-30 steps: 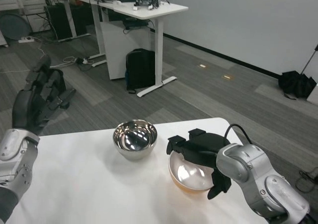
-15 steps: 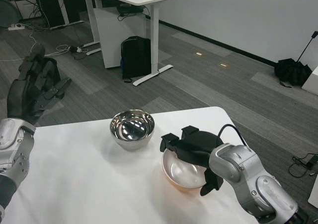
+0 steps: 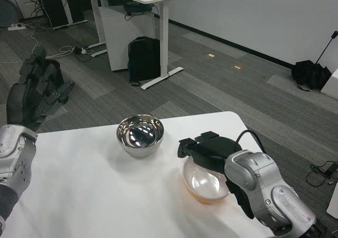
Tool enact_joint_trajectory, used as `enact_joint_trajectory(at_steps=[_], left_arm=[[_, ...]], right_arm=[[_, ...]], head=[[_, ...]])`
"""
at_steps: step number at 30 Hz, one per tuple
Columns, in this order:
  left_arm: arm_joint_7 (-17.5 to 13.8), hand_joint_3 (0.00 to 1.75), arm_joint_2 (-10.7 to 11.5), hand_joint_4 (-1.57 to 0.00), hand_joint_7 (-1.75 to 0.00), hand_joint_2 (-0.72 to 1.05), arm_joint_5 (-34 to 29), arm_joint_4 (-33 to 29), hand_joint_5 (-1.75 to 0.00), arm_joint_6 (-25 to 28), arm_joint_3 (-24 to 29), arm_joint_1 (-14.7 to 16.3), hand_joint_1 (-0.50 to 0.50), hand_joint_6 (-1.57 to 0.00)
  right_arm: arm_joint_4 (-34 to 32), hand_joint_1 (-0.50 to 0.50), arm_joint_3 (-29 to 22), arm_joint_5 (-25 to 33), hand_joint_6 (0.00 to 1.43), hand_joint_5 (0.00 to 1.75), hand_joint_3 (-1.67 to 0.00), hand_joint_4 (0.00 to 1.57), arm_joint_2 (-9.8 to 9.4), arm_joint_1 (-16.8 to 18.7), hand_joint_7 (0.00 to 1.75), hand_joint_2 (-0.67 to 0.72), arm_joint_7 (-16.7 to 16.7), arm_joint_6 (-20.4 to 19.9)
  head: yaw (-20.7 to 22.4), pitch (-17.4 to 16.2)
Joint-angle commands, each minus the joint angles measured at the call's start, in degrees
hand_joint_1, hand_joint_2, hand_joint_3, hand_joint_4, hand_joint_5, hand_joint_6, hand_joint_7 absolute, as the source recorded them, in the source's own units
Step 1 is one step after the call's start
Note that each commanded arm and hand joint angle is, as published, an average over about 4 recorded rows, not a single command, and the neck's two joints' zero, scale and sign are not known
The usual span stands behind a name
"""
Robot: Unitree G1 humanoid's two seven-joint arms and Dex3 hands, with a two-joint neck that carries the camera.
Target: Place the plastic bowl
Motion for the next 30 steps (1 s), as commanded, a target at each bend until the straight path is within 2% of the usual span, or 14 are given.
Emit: enact_joint_trajectory(at_steps=[1,5,8,12,15,18,21,24,26,29,30], left_arm=[[0.06,0.09,0.51,0.0,-0.07,0.87,-0.43,-0.06,0.0,-0.73,0.17,0.93,-0.5,-0.05],[0.06,0.09,0.68,0.0,-0.07,0.87,-0.56,-0.17,0.0,-0.73,0.17,1.15,-0.5,-0.07],[0.06,0.09,0.84,0.0,-0.07,0.87,-0.78,-0.28,0.0,-0.79,0.11,1.28,-0.5,-0.07],[0.06,0.09,0.93,0.0,-0.07,0.87,-0.87,-0.41,0.0,-0.81,0.09,1.61,-0.5,-0.06],[0.06,0.09,0.93,0.0,-0.07,0.87,-0.92,-0.65,0.0,-0.81,0.17,2.01,-0.5,-0.05],[0.06,0.09,0.93,0.0,-0.07,0.87,-1.03,-1.11,0.0,-0.81,0.35,2.43,-0.5,-0.05],[0.06,0.09,0.93,0.0,-0.07,0.87,-1.2,-1.25,0.0,-0.84,0.5,2.47,-0.5,-0.05],[0.06,0.09,1.01,0.0,-0.07,0.87,-1.27,-1.25,0.0,-0.9,0.39,2.19,-0.5,-0.05],[0.06,0.09,1.1,0.0,-0.07,0.87,-1.27,-1.29,0.0,-0.86,0.26,2.1,-0.5,-0.05],[0.06,0.09,1.1,0.0,-0.07,0.87,-1.27,-1.27,0.0,-0.81,0.2,2.1,-0.5,-0.07],[0.06,0.09,1.1,0.0,-0.07,0.87,-1.27,-1.25,0.0,-0.84,0.13,2.1,-0.5,-0.07]], right_arm=[[0.16,-0.46,0.25,0.57,0.0,0.0,0.0,0.06,0.15,0.83,0.35,0.72,0.3,1.16],[-0.21,-0.46,-0.08,2.02,0.0,0.0,0.0,0.0,0.33,1.31,0.17,0.72,0.21,1.56],[-0.56,-0.46,-1.01,4.53,0.0,0.0,0.0,0.0,0.64,1.49,0.12,0.71,-0.36,1.47],[-0.74,-0.46,-3.8,12.28,0.0,0.0,0.0,0.0,0.33,1.49,0.07,0.66,-4.19,-1.71],[-0.76,-0.46,-7.55,17.49,0.0,0.0,0.0,0.01,0.75,1.49,0.07,0.66,-8.8,-5.47],[-0.76,-0.46,-14.15,25.79,0.0,0.0,0.0,0.02,1.69,1.4,0.07,0.66,-16.84,-12.13],[-0.69,-0.46,-18.03,33.59,0.0,0.0,0.0,0.0,1.62,0.47,0.07,0.65,-22.34,-15.25],[-0.47,-0.46,-19.97,41.33,0.0,0.0,0.0,0.0,0.2,-1.06,0.07,0.6,-25.72,-16.0],[-0.34,-0.46,-20.85,44.8,0.0,0.0,0.0,0.0,-0.51,-1.99,0.07,0.61,-27.7,-16.57],[0.43,-0.46,-21.73,49.0,0.0,0.0,0.0,0.0,-0.22,-2.8,0.07,0.66,-32.11,-19.45],[1.37,-0.46,-21.92,50.91,0.0,0.0,0.0,0.0,0.31,-2.97,0.07,0.66,-34.49,-21.6]], head=[[-0.09,0.12],[-0.15,0.41],[0.01,1.18],[0.61,2.49],[1.22,3.61],[1.81,5.13],[2.21,6.79],[1.93,8.71],[1.56,9.94],[1.04,11.27],[0.81,11.95]])
